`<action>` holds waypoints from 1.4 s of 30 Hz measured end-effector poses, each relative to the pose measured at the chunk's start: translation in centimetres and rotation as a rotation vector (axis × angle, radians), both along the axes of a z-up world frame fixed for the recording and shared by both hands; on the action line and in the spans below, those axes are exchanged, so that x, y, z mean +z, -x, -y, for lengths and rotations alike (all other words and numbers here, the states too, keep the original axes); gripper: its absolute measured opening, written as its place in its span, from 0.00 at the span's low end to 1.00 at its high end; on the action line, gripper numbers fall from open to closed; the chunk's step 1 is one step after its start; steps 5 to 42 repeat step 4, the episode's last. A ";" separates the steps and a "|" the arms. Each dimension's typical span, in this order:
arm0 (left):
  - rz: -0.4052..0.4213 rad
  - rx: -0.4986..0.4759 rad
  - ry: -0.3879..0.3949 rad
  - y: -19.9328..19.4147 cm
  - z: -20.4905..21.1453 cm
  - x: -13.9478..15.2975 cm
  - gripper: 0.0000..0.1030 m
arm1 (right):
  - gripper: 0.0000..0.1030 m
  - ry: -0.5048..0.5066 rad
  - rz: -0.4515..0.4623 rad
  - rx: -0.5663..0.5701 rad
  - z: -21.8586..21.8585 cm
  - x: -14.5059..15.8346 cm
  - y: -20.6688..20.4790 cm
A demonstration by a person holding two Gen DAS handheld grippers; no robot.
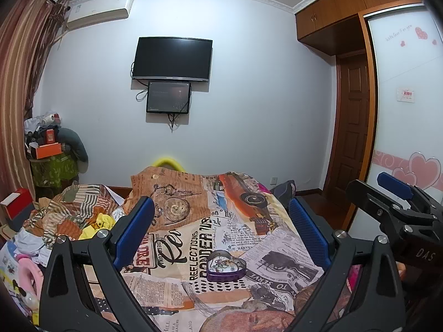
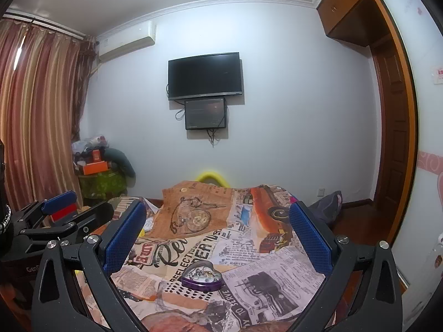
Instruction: Organize jewelry
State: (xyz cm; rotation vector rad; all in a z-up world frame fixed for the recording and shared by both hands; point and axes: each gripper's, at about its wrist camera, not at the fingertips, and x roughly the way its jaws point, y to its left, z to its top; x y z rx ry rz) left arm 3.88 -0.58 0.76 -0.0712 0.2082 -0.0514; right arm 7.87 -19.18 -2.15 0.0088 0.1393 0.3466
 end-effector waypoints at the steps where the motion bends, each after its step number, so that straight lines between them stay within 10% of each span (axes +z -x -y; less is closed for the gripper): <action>1: 0.000 0.000 0.000 -0.1 0.0 0.0 0.95 | 0.99 0.000 -0.001 0.000 -0.1 0.0 0.0; 42: -0.002 -0.001 -0.002 -0.2 0.0 0.0 0.95 | 0.99 -0.001 -0.004 -0.002 0.0 -0.1 -0.1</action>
